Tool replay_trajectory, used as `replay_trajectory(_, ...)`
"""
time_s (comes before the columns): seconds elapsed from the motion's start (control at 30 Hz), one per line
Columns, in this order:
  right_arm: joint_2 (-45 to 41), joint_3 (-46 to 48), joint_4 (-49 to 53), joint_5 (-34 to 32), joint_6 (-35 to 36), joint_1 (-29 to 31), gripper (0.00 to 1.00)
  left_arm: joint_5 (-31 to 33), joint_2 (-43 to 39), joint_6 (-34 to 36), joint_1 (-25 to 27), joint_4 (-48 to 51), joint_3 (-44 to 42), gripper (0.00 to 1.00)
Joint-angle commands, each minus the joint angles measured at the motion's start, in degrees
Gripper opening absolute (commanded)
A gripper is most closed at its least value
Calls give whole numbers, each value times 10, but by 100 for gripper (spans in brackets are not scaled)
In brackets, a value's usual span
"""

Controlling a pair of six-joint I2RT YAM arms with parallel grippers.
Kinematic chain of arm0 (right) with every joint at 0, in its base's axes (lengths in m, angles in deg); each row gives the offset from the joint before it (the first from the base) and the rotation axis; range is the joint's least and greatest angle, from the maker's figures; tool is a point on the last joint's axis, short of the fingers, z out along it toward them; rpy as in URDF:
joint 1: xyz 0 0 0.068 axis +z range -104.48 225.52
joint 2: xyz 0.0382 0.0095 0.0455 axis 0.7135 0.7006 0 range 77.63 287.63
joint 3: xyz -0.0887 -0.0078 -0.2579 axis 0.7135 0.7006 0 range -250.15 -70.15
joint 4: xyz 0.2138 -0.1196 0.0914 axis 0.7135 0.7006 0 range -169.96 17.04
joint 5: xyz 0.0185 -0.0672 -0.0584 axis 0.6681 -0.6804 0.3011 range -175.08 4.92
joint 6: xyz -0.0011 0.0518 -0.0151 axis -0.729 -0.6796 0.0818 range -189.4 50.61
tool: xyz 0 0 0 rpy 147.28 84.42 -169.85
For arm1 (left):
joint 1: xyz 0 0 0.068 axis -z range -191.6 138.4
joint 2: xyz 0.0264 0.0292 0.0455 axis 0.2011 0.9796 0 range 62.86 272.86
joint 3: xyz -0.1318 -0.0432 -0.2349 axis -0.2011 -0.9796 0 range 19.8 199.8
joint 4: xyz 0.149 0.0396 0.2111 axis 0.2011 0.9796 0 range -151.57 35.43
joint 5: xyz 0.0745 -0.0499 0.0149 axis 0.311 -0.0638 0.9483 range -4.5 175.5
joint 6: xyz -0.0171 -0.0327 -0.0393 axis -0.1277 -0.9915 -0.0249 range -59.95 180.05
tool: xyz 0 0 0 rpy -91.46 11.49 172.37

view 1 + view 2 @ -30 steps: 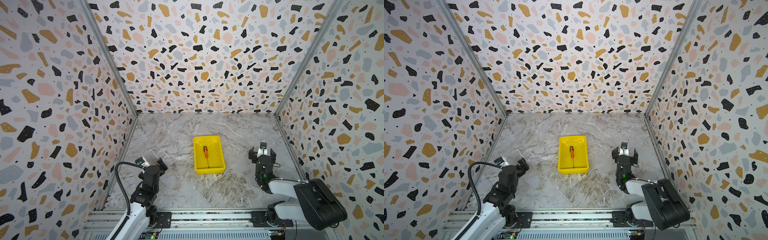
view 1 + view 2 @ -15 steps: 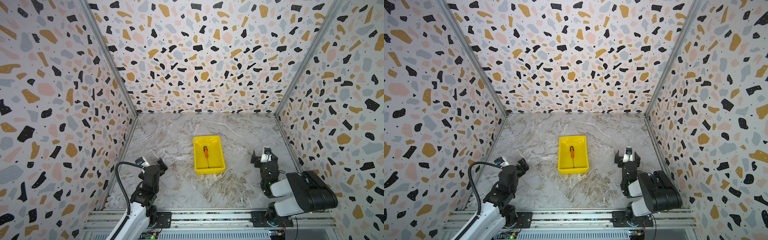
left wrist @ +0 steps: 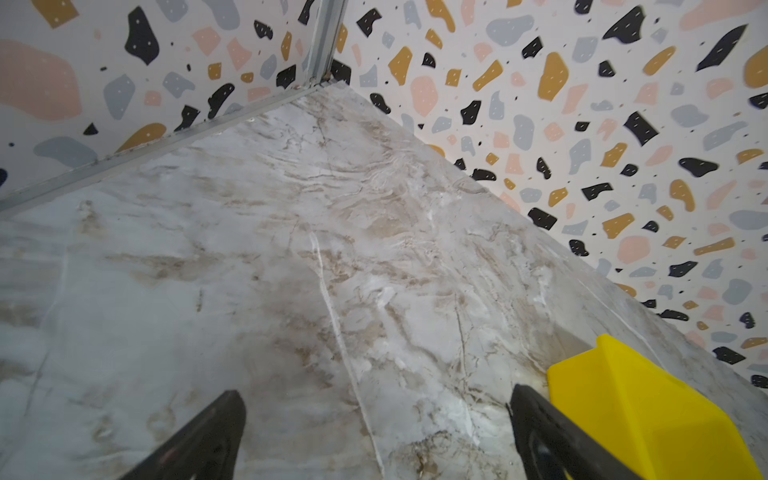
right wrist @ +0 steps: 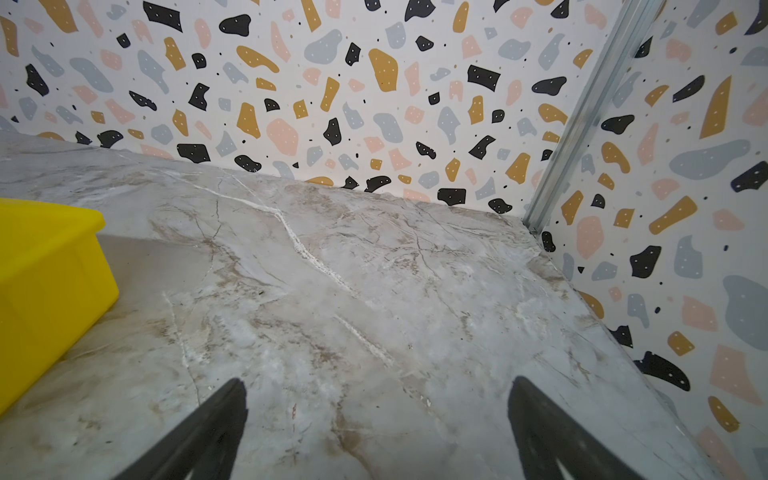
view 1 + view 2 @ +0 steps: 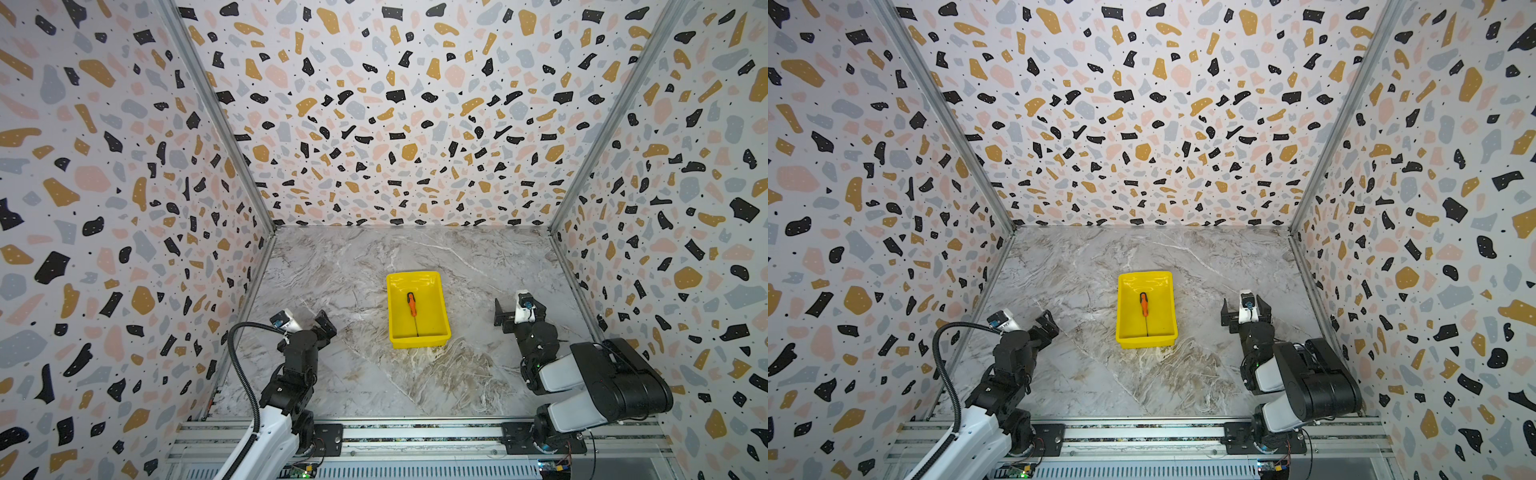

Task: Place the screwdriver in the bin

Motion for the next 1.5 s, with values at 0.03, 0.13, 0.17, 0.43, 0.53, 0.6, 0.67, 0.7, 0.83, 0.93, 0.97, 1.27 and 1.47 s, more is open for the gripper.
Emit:
replay_trajectory(0.03,-9,-4,-17,2,6,2,99,61,36,53,0,-59,55,100)
replay_trajectory(0.13,-9,-4,-17,3,5,3,99,95,77,84,0,-106,68,100)
replay_trajectory(0.17,-9,-4,-17,2,5,2,99,107,89,101,0,-140,66,100)
replay_trajectory(0.43,-9,-4,-17,2,5,2,99,139,184,372,-1,-382,-17,100)
replay_trajectory(0.53,-10,-6,-14,4,6,1,99,120,207,385,-2,-436,-48,100)
replay_trajectory(0.6,-9,-6,-13,5,5,1,99,93,218,393,-2,-452,-64,100)
replay_trajectory(0.67,-9,-6,-13,5,6,1,99,95,233,395,-3,-504,-88,100)
replay_trajectory(0.7,-9,-6,-13,5,6,0,99,94,236,391,-2,-501,-82,100)
replay_trajectory(0.83,-9,-6,-13,5,5,0,99,56,284,400,-2,-546,-73,100)
replay_trajectory(0.93,-9,-6,-13,5,6,0,99,112,338,372,-2,-518,-28,100)
replay_trajectory(0.97,-9,-6,-13,5,5,0,99,140,362,358,-2,-507,-9,100)
replay_trajectory(1.27,-9,-6,-14,5,6,0,99,106,434,343,-11,-619,-28,100)
replay_trajectory(1.47,-9,-13,-2,9,0,-2,99,79,430,349,-14,-606,-25,100)
